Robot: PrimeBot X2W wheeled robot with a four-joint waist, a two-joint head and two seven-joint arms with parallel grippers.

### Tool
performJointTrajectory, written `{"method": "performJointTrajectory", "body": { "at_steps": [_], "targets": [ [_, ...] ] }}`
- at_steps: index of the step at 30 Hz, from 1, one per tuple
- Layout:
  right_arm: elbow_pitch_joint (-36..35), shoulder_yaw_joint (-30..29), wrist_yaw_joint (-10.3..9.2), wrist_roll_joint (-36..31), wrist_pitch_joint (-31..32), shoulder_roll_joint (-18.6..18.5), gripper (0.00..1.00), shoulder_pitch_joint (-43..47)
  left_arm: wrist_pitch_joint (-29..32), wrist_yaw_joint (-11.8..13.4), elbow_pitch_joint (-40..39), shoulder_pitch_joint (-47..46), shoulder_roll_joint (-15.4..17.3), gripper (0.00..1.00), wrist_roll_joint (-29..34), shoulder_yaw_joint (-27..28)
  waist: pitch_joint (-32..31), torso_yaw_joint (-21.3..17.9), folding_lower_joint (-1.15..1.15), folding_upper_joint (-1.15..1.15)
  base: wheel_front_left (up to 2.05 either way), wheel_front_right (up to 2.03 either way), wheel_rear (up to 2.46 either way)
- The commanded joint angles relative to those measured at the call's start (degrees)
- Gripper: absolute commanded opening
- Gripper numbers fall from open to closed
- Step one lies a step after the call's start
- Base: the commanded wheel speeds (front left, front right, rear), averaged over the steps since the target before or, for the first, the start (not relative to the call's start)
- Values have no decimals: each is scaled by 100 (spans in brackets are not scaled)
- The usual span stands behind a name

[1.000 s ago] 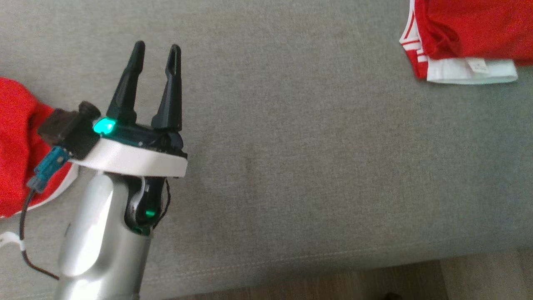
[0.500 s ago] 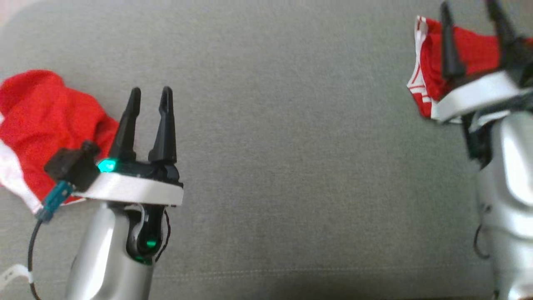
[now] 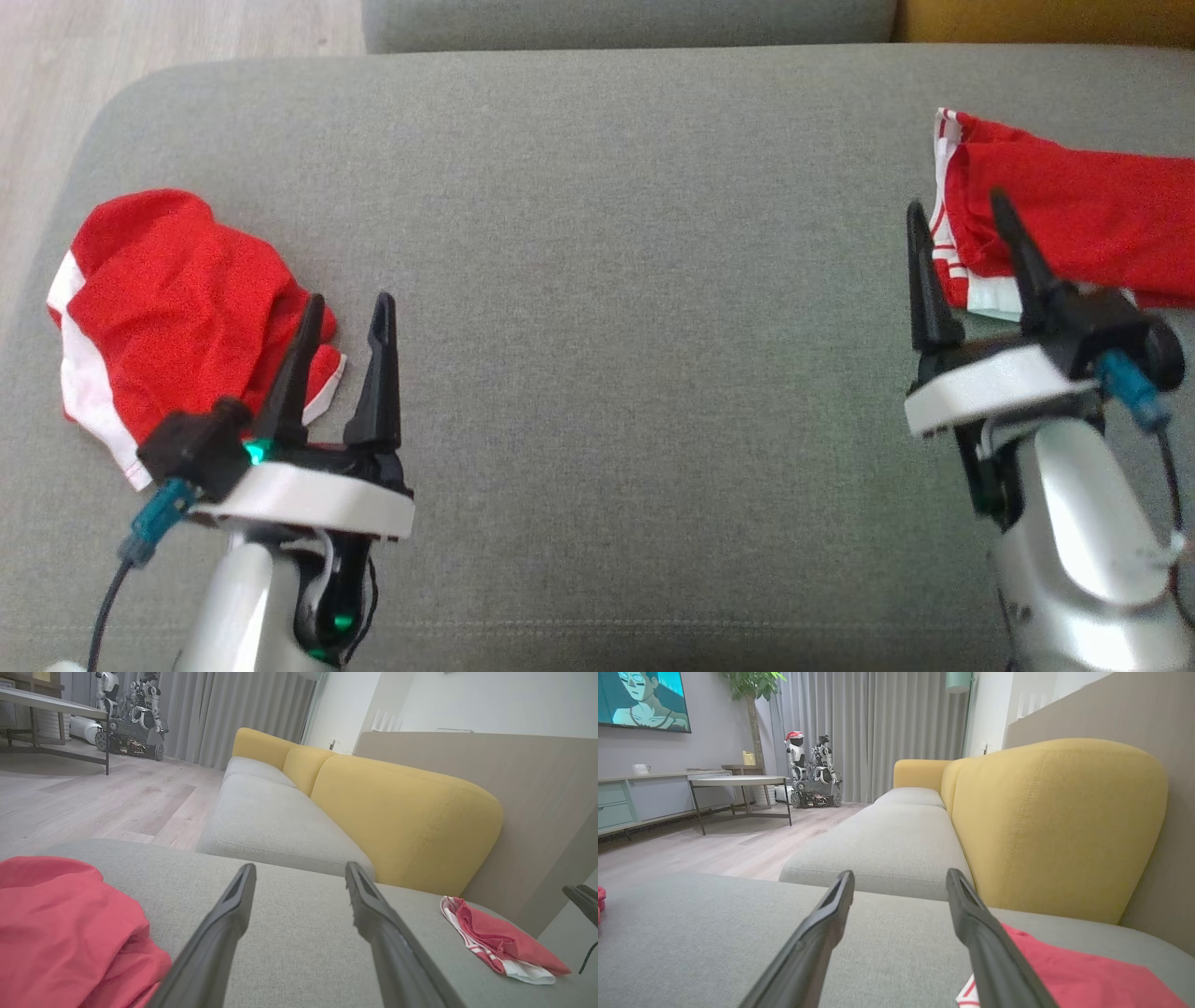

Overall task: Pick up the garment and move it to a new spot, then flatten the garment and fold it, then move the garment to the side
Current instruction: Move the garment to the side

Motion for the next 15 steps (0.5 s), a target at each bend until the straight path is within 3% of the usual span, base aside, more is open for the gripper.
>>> {"method": "performJointTrajectory", "body": {
  "at_steps": [1, 15],
  "targets": [
    [-218, 63, 37, -27, -85, 93, 100, 44, -29, -35, -176, -77, 28, 100, 80, 177, -23, -2, 0, 0, 0, 0, 0],
    [-565, -146, 37, -226, -221, 241, 100, 550, -29, -35, -225, 68, 22, 100, 139, 176, -20, -38, 0, 0, 0, 0, 0]
  ]
}}
